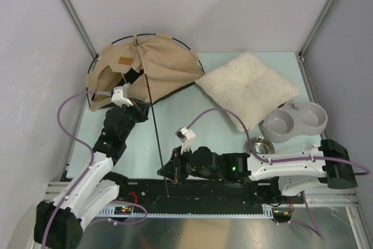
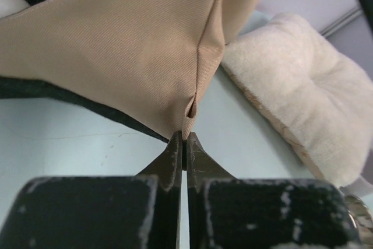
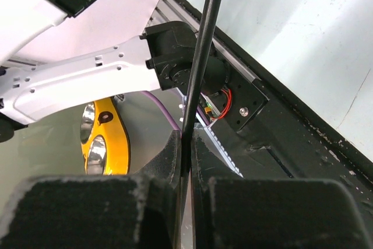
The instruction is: Set up the pet tent
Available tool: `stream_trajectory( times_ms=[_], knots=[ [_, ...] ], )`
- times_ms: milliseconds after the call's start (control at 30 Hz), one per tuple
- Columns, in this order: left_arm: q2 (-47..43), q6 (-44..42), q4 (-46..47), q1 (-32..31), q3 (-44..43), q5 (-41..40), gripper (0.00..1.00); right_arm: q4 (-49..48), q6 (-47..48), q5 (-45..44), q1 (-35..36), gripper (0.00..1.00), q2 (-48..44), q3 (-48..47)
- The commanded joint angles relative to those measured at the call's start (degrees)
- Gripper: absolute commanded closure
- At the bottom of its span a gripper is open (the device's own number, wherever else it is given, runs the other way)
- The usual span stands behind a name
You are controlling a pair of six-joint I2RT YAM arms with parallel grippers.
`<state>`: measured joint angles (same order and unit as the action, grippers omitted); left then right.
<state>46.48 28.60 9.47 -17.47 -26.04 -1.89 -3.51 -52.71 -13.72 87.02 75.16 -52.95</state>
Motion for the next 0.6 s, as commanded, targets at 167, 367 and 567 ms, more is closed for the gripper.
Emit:
stream_trajectory(
  times_ms=[167, 367, 567],
  knots=[
    [-10.37, 6.91, -2.35, -0.74, 2.7, 6.91, 1.0, -10.45, 3.83, -3.14, 0.82, 1.0, -0.57, -2.86],
    [-14.07, 7.61, -4.52, -0.89, 5.88, 10.18, 1.0, -13.7, 3.27, 1.06, -2.66, 1.0, 1.06, -3.75],
    [-17.76, 9.06, -6.28, -1.25, 9.6, 12.5, 1.0, -12.92, 4.15, 2.99, -5.53, 1.0, 3.44, -5.73]
  ],
)
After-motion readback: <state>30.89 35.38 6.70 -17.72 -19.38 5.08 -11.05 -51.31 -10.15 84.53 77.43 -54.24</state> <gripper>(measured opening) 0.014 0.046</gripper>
